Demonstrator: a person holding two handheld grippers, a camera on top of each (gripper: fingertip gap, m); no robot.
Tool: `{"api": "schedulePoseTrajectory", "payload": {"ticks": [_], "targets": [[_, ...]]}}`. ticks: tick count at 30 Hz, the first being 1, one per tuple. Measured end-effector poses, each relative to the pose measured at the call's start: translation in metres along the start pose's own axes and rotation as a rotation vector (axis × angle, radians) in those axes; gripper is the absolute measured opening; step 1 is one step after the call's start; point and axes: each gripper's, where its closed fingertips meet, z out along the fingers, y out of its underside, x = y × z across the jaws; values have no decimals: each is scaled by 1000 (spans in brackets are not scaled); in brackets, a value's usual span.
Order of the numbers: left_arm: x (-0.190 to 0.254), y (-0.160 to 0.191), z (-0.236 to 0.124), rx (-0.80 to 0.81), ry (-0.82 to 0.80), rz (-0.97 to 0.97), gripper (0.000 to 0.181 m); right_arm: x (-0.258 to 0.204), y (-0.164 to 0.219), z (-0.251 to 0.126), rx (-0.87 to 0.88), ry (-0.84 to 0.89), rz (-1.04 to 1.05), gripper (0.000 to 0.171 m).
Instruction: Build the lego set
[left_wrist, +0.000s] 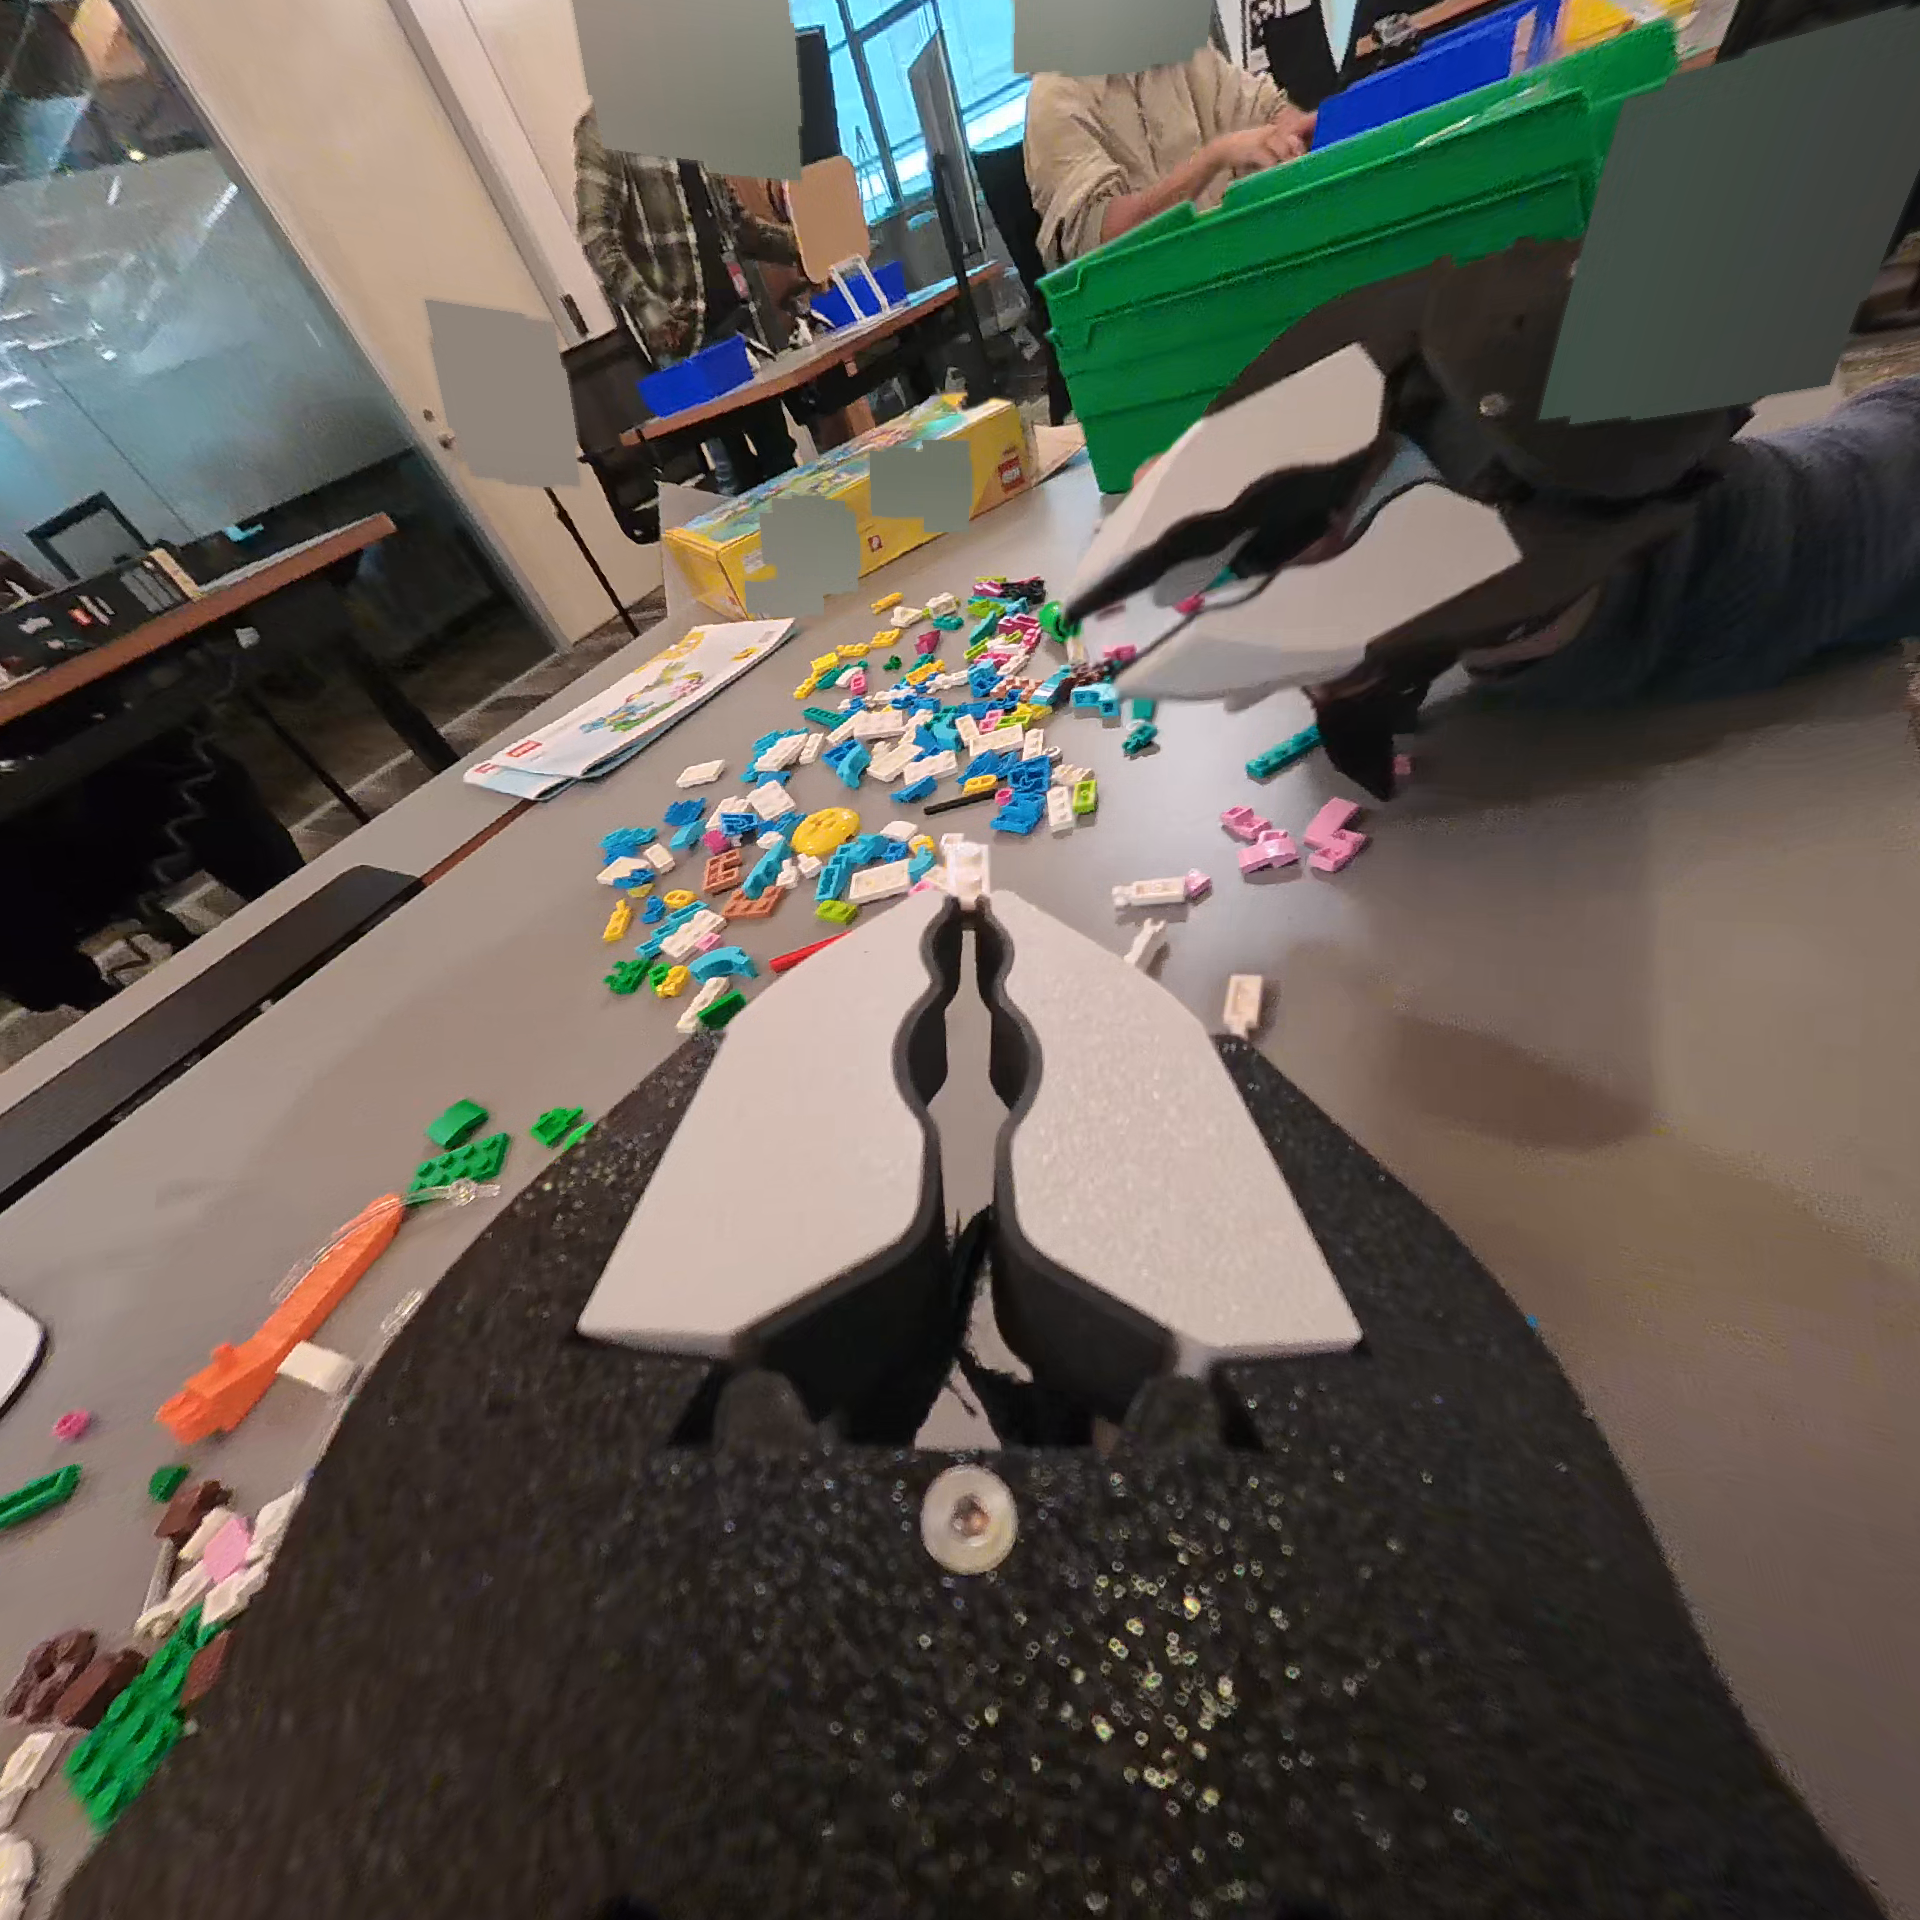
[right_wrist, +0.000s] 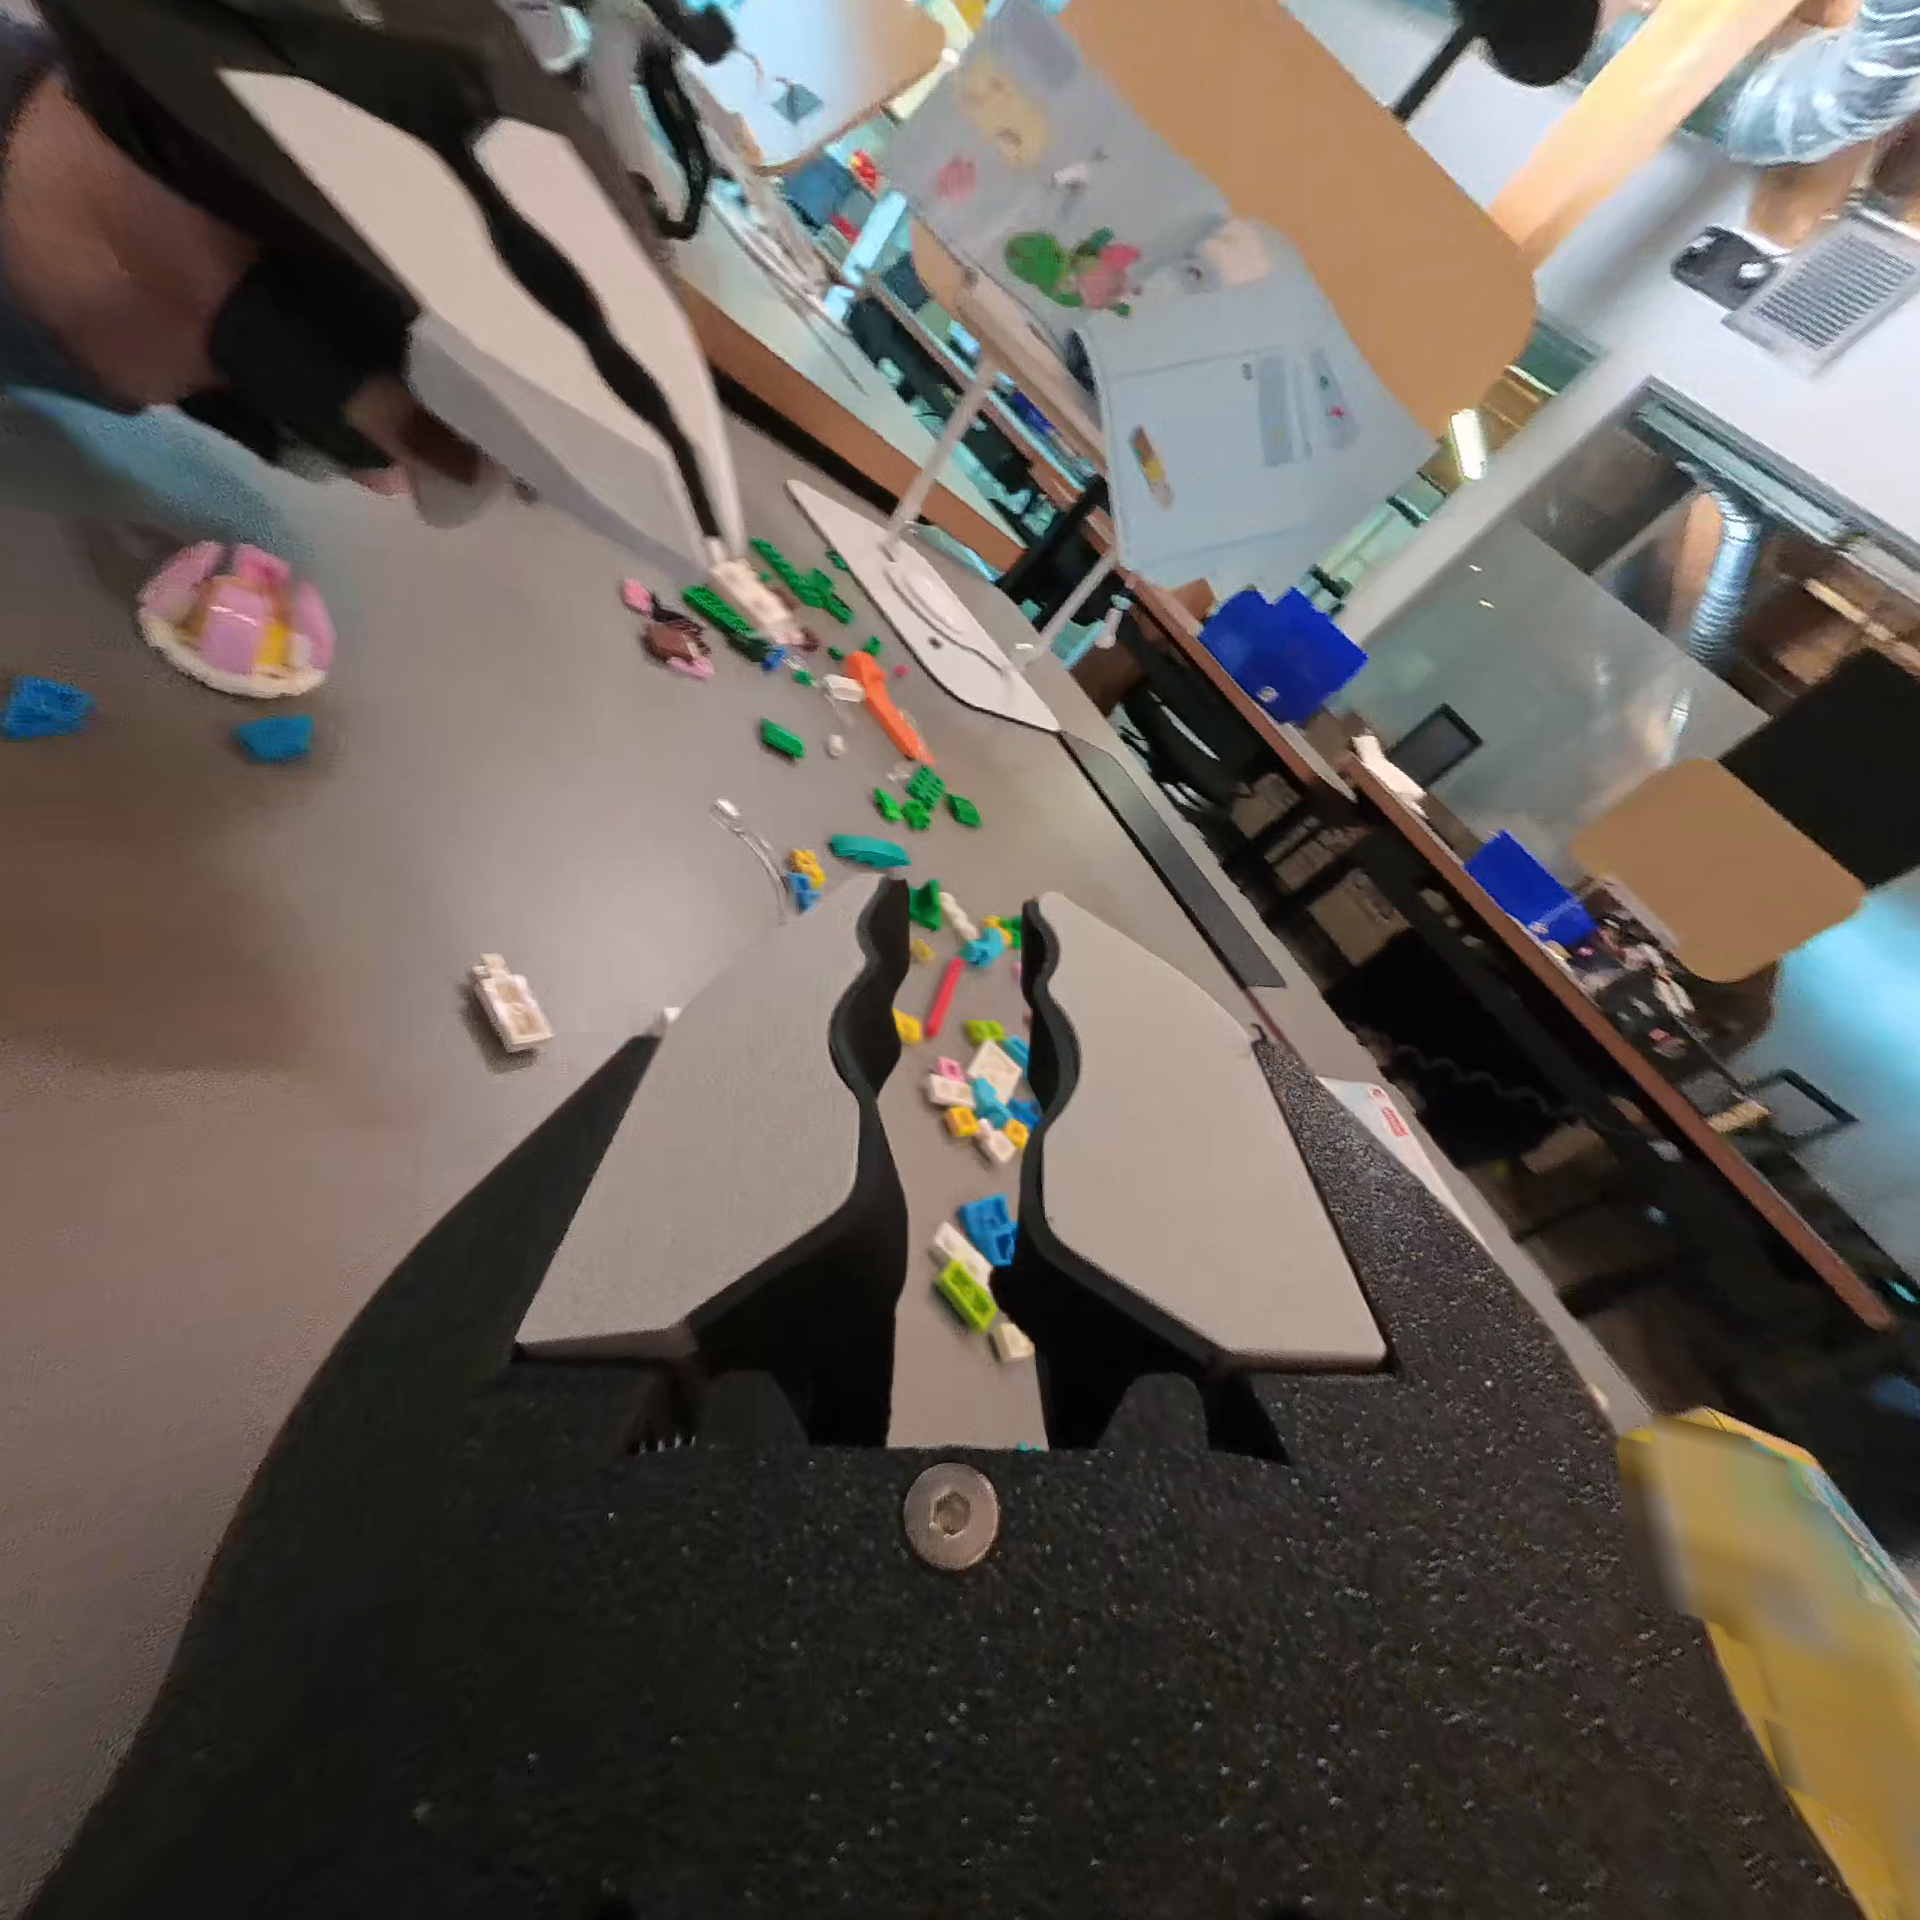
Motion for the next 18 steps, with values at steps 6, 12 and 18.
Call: {"api": "schedulePoseTrajectory", "payload": {"ticks": [6,12,18], "targets": [[-1,-1,-1,37,-19,-14,2,23,4,-7,36,96,143,16],[2,0,-1,52,45,-83,2,30,9,-9,37,118,202,14],[0,-3,-3,76,36,-88,2,28,9,-9,33,115,184,12]]}}
